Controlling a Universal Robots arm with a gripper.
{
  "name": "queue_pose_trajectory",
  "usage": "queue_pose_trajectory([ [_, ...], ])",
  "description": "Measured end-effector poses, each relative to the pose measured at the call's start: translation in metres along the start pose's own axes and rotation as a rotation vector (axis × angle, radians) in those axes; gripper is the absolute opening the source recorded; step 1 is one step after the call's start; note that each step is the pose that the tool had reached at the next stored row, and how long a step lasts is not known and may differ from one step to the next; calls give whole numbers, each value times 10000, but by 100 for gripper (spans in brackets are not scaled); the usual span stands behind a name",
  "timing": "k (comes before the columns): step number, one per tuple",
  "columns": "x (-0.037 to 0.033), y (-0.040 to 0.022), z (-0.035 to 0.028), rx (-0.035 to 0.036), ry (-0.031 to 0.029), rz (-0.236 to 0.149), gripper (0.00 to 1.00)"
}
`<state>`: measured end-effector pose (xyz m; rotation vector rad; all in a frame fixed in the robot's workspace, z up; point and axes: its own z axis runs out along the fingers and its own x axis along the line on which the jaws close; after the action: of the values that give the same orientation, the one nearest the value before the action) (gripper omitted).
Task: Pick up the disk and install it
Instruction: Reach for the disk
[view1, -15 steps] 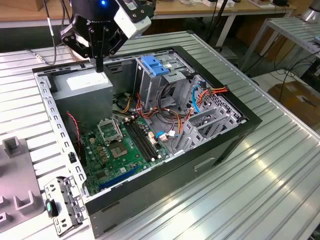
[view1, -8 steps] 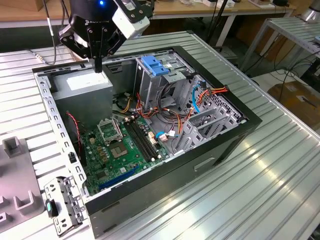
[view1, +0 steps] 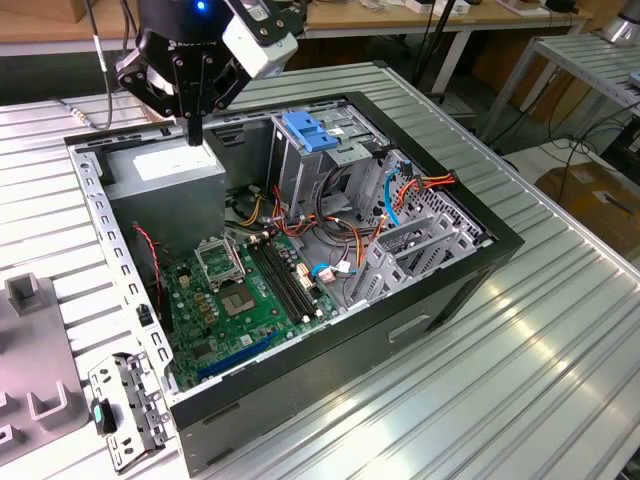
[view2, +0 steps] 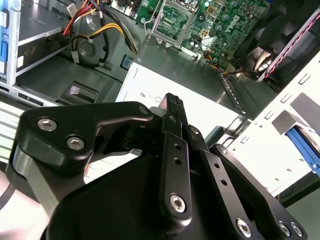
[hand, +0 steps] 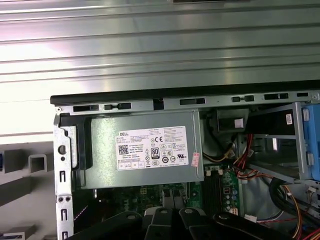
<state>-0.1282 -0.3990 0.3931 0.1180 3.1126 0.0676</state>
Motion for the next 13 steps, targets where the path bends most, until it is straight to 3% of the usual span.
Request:
queue_pose_trajectory([
  [5,58,-4,-1,0,-1,0,11],
  [13,209,-16,-5,-1,0,0,11],
])
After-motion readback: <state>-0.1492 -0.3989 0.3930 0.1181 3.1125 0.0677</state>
